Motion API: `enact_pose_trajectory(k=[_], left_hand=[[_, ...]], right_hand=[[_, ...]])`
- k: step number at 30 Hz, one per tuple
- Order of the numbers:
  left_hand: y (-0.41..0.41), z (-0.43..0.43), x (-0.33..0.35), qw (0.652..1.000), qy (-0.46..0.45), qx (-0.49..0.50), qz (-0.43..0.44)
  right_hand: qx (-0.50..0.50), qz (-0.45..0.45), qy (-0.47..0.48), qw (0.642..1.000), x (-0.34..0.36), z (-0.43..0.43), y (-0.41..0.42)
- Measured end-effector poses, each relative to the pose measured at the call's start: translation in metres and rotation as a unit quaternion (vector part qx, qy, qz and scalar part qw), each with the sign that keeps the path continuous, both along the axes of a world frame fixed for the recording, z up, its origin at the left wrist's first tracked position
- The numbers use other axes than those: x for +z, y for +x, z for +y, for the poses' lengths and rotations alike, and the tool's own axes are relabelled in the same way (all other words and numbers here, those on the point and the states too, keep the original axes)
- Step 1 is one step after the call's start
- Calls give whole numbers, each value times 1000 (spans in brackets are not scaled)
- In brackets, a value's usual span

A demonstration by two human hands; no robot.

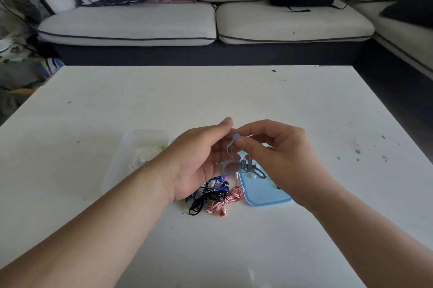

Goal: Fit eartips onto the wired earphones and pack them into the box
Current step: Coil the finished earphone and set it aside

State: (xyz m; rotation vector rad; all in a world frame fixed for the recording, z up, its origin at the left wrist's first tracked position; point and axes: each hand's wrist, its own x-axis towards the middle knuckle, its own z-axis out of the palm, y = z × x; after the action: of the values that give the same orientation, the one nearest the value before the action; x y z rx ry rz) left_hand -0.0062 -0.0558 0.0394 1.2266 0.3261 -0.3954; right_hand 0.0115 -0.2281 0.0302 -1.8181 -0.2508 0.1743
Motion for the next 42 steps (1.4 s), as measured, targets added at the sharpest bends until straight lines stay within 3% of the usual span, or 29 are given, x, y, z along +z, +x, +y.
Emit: enact_pose_trajectory(k=[4,10,20,29,42], left_hand=[[2,0,-4,999,42,23,9],[3,6,-3,996,21,84,9],[1,10,-4,998,33,34,-36],[4,5,-6,999,36,38,-11],[2,9,-10,994,63,76,-41]], right_hand=[[24,-1,-8,1000,-2,3,-1],[-23,88,82,992,-6,1,4],[-35,177,162,970,-8,0,7],[23,187,161,969,-12,0,6],[-16,184,176,967,-9,-1,6]])
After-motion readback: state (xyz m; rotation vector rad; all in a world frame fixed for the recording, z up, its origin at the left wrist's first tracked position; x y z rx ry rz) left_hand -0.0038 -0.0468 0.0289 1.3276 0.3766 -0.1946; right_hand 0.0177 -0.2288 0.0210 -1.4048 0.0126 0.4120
